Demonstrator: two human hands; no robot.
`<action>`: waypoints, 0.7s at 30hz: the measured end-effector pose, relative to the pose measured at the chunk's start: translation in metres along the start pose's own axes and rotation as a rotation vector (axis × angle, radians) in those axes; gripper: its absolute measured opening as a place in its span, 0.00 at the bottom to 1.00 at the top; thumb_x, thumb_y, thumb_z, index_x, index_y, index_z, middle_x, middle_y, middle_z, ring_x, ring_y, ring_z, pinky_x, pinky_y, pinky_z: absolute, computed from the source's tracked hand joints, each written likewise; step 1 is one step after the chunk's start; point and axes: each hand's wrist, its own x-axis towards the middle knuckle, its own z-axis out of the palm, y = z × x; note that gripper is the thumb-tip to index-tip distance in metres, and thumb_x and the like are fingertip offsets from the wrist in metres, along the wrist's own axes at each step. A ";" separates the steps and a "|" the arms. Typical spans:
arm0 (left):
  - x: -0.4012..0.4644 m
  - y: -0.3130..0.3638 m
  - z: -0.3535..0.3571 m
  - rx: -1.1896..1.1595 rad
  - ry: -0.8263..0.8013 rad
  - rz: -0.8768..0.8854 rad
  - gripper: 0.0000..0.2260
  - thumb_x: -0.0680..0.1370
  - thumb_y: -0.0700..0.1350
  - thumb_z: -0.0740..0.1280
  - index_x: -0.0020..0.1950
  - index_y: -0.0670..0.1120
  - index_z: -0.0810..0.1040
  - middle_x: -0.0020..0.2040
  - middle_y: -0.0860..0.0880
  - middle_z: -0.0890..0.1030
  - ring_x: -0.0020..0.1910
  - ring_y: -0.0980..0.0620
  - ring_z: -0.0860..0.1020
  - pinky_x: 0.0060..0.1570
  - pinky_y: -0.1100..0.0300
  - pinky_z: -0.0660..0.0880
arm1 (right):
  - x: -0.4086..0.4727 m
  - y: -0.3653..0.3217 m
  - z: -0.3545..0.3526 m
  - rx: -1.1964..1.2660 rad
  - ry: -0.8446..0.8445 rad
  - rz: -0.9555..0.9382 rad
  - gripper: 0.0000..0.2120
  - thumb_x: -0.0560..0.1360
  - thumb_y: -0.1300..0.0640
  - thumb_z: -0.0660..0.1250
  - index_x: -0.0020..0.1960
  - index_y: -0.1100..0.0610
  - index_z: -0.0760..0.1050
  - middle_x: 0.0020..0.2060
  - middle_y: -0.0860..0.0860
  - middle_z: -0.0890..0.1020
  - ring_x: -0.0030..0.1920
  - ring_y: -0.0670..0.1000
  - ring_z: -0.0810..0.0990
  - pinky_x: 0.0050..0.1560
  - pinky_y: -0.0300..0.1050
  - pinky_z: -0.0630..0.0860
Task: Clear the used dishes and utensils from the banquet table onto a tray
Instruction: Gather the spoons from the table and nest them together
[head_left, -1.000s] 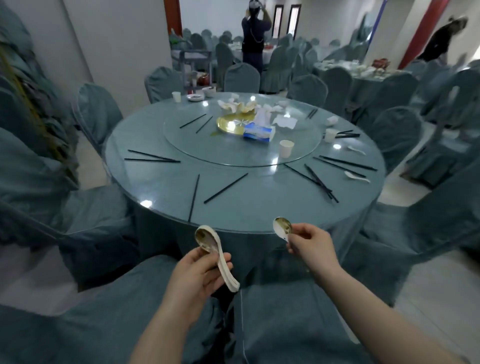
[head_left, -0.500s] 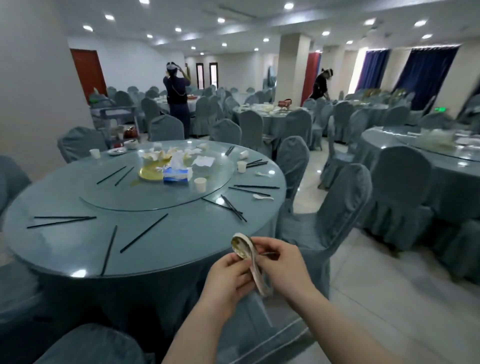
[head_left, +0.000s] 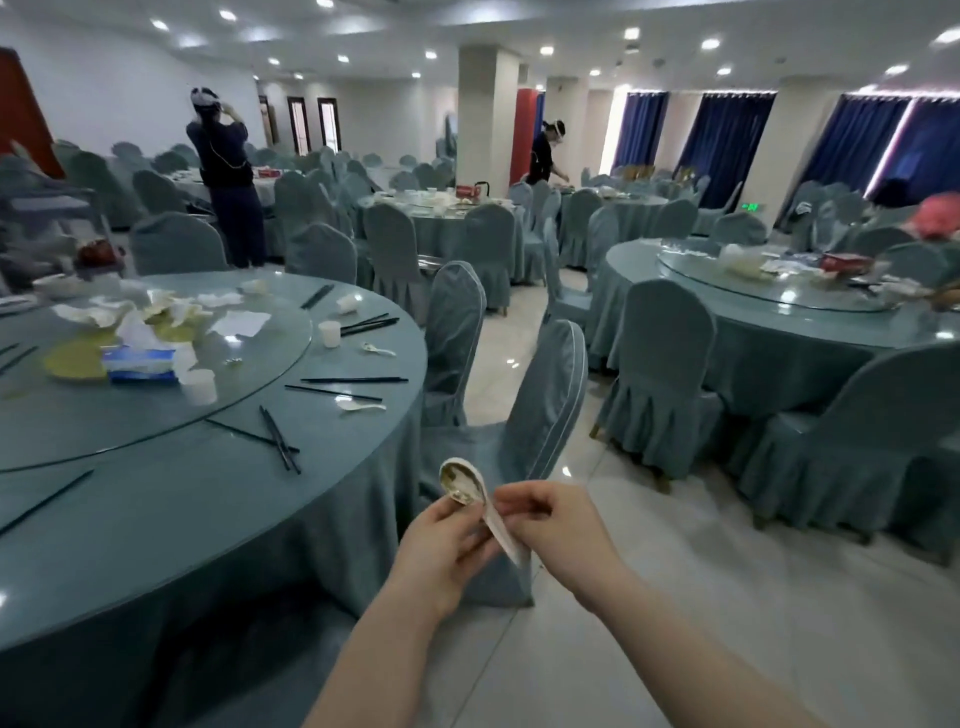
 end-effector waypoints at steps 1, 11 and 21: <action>0.011 -0.002 0.004 -0.011 0.022 0.002 0.07 0.80 0.34 0.61 0.55 0.37 0.77 0.46 0.38 0.84 0.43 0.45 0.85 0.34 0.59 0.80 | 0.010 0.009 -0.008 -0.019 0.001 0.005 0.15 0.70 0.67 0.69 0.43 0.47 0.81 0.38 0.46 0.86 0.43 0.44 0.84 0.46 0.37 0.80; 0.145 0.013 0.013 -0.082 0.162 0.010 0.06 0.79 0.35 0.63 0.53 0.39 0.77 0.48 0.40 0.84 0.45 0.46 0.84 0.35 0.57 0.81 | 0.144 0.050 -0.037 -0.284 -0.111 -0.042 0.08 0.69 0.56 0.75 0.42 0.42 0.83 0.37 0.37 0.84 0.40 0.37 0.81 0.40 0.28 0.74; 0.231 0.056 -0.007 -0.149 0.308 0.092 0.06 0.80 0.36 0.61 0.51 0.41 0.78 0.43 0.43 0.85 0.40 0.49 0.84 0.35 0.60 0.81 | 0.281 0.056 -0.017 -0.341 -0.324 -0.079 0.07 0.71 0.56 0.74 0.47 0.45 0.83 0.37 0.40 0.84 0.40 0.37 0.80 0.40 0.28 0.74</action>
